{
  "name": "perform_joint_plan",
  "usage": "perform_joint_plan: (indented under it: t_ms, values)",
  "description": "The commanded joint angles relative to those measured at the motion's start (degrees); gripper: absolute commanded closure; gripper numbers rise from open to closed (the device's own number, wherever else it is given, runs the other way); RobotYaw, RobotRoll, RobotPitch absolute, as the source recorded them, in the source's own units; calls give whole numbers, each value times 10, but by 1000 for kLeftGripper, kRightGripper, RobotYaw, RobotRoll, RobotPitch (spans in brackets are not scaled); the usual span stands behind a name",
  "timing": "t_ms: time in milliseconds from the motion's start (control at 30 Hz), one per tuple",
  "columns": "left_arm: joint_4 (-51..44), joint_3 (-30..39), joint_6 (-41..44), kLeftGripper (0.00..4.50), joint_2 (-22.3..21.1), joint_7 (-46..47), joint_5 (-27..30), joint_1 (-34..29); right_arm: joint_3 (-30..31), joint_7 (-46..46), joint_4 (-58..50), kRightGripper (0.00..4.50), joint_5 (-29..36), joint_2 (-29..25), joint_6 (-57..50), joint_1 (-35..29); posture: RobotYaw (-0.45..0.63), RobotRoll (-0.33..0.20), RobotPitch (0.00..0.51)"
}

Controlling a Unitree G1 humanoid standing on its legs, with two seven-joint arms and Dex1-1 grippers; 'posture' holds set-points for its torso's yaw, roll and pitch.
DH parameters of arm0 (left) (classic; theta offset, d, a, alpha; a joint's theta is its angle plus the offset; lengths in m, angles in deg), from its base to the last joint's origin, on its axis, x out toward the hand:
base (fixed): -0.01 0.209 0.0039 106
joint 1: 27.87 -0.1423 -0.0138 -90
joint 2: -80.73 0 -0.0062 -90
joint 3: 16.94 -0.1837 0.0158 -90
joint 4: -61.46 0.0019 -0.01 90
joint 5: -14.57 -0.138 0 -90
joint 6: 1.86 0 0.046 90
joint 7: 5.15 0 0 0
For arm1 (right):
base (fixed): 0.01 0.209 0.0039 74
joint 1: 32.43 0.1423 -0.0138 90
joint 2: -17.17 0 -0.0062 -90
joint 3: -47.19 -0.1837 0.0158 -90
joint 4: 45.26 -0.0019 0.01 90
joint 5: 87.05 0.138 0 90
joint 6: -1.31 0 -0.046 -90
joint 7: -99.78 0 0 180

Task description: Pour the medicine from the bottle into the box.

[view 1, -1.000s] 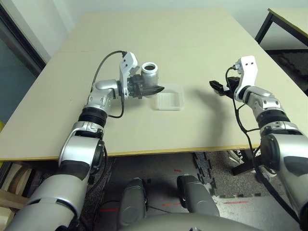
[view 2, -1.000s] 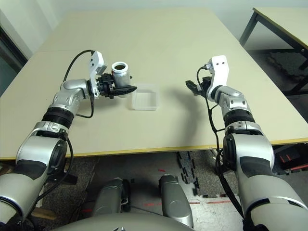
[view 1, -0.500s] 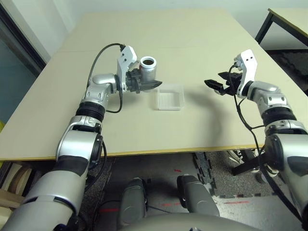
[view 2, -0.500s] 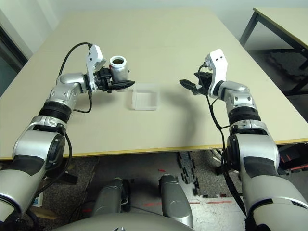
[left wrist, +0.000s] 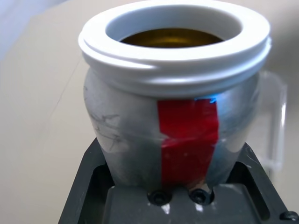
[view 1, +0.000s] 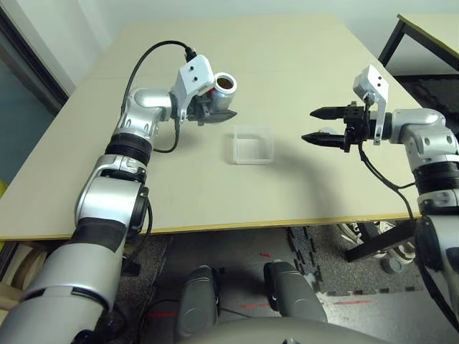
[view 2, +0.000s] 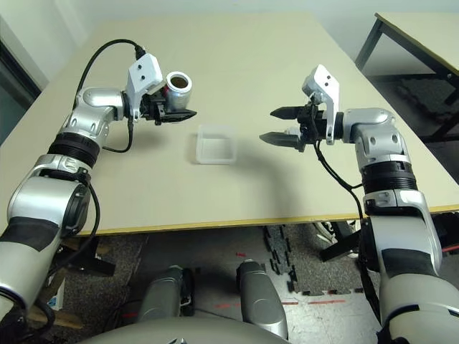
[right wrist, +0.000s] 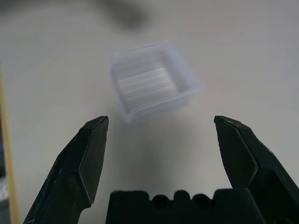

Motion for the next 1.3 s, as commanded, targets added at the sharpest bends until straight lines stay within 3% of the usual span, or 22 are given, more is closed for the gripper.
perform_joint_plan:
  t_ms: [33,200,533,733,867,933,1167,1300]
  values:
    - [25,-22,-29,1784,-10,13,-36,21,14,7,-18,0,-6,-3,0,-5,-220,0,33]
    - [45,-37,-47,1784,-3,28,-61,34,23,22,-21,0,-6,3,-7,-8,-225,0,36]
    - [82,-124,-108,1784,22,118,-175,74,28,34,-2,0,-9,9,-7,0,-219,0,49]
    - [101,-220,-166,1784,29,235,-297,108,27,38,1,0,-7,13,-12,3,-214,0,57]
    - [105,-337,-206,1784,39,380,-440,152,27,43,7,0,-8,17,-13,6,-214,0,61]
    - [115,-376,-210,1784,53,431,-483,168,25,46,7,0,-6,20,-16,7,-214,0,65]
    - [150,-443,-203,1784,97,506,-559,199,23,52,24,0,-7,28,-11,15,-220,0,77]
    - [160,-455,-207,1784,106,514,-571,209,21,54,37,0,-8,28,-4,17,-228,0,80]
